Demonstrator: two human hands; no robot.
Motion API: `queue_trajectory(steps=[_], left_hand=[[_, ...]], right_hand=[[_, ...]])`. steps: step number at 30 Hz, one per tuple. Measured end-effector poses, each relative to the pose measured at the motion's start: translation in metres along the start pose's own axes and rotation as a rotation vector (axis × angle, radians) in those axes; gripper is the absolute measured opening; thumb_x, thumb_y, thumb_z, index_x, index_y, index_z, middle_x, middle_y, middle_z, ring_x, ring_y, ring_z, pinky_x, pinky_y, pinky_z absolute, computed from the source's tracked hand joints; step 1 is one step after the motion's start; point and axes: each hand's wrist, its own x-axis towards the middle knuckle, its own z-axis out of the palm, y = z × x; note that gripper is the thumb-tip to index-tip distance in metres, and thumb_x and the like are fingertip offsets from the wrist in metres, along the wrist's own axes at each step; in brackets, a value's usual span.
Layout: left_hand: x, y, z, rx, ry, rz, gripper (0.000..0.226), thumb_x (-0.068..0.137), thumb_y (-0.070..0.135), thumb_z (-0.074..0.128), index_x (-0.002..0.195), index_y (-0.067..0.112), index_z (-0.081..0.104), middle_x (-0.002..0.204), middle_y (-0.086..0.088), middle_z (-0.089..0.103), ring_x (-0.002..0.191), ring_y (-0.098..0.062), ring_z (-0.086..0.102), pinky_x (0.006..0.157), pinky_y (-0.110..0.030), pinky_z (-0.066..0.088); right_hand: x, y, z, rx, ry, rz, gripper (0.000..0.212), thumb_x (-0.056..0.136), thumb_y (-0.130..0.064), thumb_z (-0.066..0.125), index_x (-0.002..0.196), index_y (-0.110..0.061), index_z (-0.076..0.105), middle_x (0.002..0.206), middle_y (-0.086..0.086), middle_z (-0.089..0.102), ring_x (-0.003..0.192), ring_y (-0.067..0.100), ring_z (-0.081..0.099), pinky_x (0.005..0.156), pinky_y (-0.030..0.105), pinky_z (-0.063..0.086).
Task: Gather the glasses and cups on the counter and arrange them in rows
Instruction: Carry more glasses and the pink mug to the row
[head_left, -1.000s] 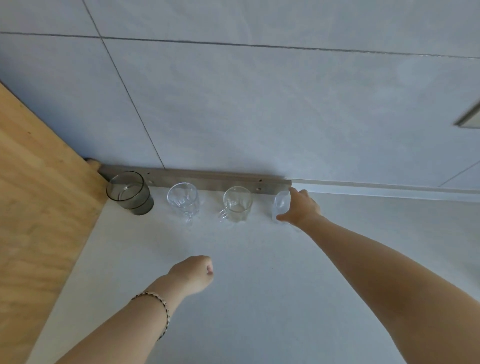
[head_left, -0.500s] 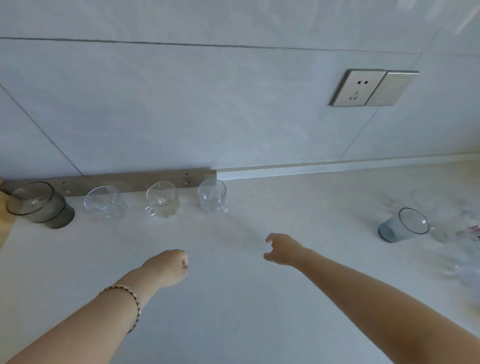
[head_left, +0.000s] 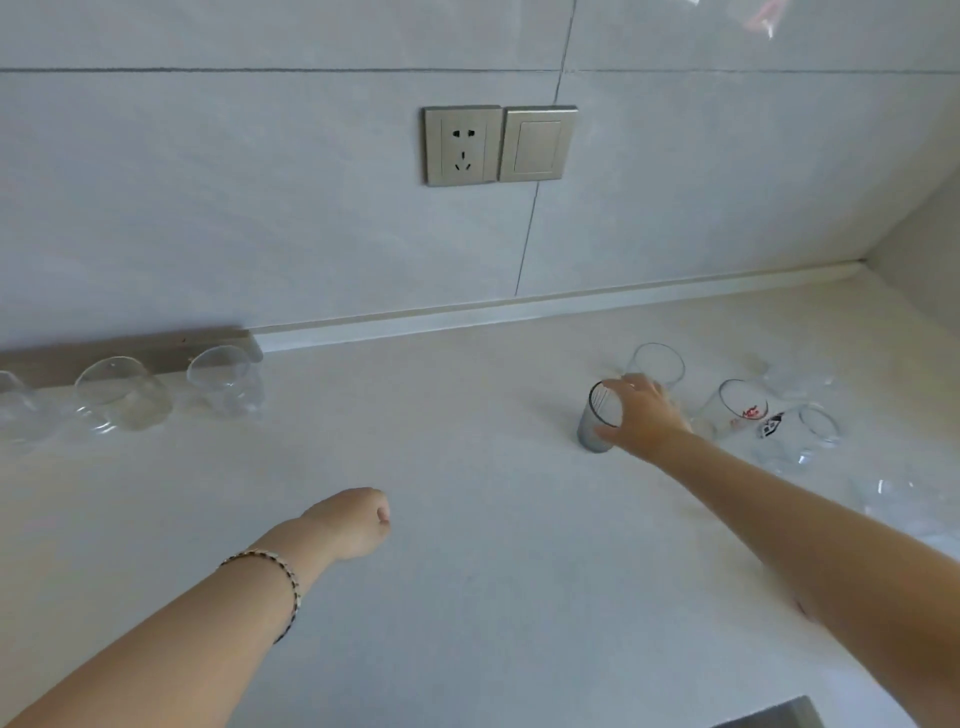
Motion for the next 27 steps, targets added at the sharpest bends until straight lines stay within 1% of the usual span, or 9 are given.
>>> queue_trajectory(steps=[3, 6, 8, 11, 15, 17, 20, 23, 27], left_hand=[[0.0, 0.027, 0.009, -0.035, 0.0, -0.008, 0.011, 0.093, 0.022, 0.041, 0.094, 0.022, 0.052, 0.103, 0.003, 0.053, 0.103, -0.02, 0.055, 0.096, -0.034, 0.044], [-0.005, 0.039, 0.011, -0.058, -0.004, -0.03, 0.009, 0.093, 0.021, 0.041, 0.091, 0.022, 0.05, 0.1, 0.003, 0.052, 0.092, -0.017, 0.051, 0.093, -0.034, 0.046], [-0.008, 0.041, 0.011, -0.063, 0.014, -0.044, 0.009, 0.093, 0.021, 0.041, 0.091, 0.022, 0.05, 0.099, 0.003, 0.053, 0.091, -0.017, 0.052, 0.093, -0.035, 0.046], [-0.017, 0.034, 0.012, -0.066, 0.031, -0.086, 0.01, 0.093, 0.021, 0.041, 0.091, 0.023, 0.05, 0.099, 0.004, 0.052, 0.094, -0.017, 0.052, 0.093, -0.034, 0.046], [-0.034, 0.014, 0.018, -0.089, 0.041, -0.17, 0.011, 0.095, 0.021, 0.041, 0.094, 0.022, 0.052, 0.101, 0.005, 0.051, 0.096, -0.015, 0.05, 0.093, -0.031, 0.044], [-0.047, -0.001, 0.02, -0.113, 0.057, -0.222, 0.017, 0.095, 0.021, 0.041, 0.101, 0.018, 0.057, 0.105, 0.002, 0.054, 0.1, -0.018, 0.054, 0.091, -0.03, 0.043], [-0.07, -0.028, 0.026, -0.149, 0.072, -0.296, 0.021, 0.095, 0.02, 0.042, 0.106, 0.014, 0.06, 0.115, -0.003, 0.059, 0.112, -0.021, 0.056, 0.093, -0.029, 0.043], [-0.095, -0.064, 0.032, -0.207, 0.089, -0.382, 0.025, 0.094, 0.019, 0.044, 0.11, 0.01, 0.061, 0.12, -0.006, 0.061, 0.112, -0.022, 0.057, 0.09, -0.028, 0.042], [-0.129, -0.117, 0.04, -0.29, 0.144, -0.454, 0.025, 0.094, 0.02, 0.045, 0.11, 0.009, 0.061, 0.119, -0.005, 0.06, 0.108, -0.022, 0.057, 0.09, -0.028, 0.043]], right_hand=[[0.013, 0.025, -0.004, -0.061, -0.137, 0.012, 0.093, 0.078, -0.04, 0.071, 0.15, -0.024, 0.014, 0.157, 0.008, 0.014, 0.144, 0.032, 0.016, 0.116, 0.044, 0.026], [0.026, 0.032, 0.005, -0.011, -0.211, -0.019, 0.106, 0.075, -0.038, 0.074, 0.152, -0.02, 0.003, 0.155, 0.012, 0.016, 0.144, 0.033, 0.02, 0.113, 0.044, 0.028], [0.033, 0.03, 0.012, 0.044, -0.191, -0.001, 0.104, 0.077, -0.038, 0.072, 0.151, -0.014, 0.004, 0.152, 0.013, 0.022, 0.14, 0.034, 0.029, 0.109, 0.044, 0.032], [0.037, 0.025, 0.012, 0.068, -0.143, 0.031, 0.092, 0.078, -0.037, 0.072, 0.147, -0.008, 0.018, 0.146, 0.016, 0.03, 0.132, 0.037, 0.041, 0.103, 0.044, 0.038], [0.026, 0.016, 0.013, 0.049, -0.121, 0.006, 0.088, 0.071, -0.038, 0.076, 0.141, -0.011, 0.03, 0.138, 0.014, 0.04, 0.125, 0.034, 0.048, 0.1, 0.041, 0.042], [0.017, 0.004, 0.015, 0.034, -0.128, -0.068, 0.087, 0.069, -0.038, 0.076, 0.141, -0.015, 0.032, 0.135, 0.011, 0.042, 0.122, 0.032, 0.051, 0.098, 0.038, 0.044], [-0.001, -0.028, 0.019, -0.003, -0.167, -0.211, 0.09, 0.07, -0.04, 0.075, 0.143, -0.018, 0.028, 0.137, 0.007, 0.041, 0.121, 0.028, 0.053, 0.097, 0.035, 0.046], [-0.023, -0.072, 0.027, -0.019, -0.217, -0.336, 0.095, 0.069, -0.042, 0.075, 0.146, -0.019, 0.024, 0.141, 0.004, 0.039, 0.124, 0.025, 0.051, 0.1, 0.036, 0.044], [-0.055, -0.149, 0.043, -0.015, -0.292, -0.508, 0.103, 0.067, -0.041, 0.077, 0.148, -0.018, 0.017, 0.143, 0.004, 0.041, 0.129, 0.023, 0.048, 0.103, 0.035, 0.043]])
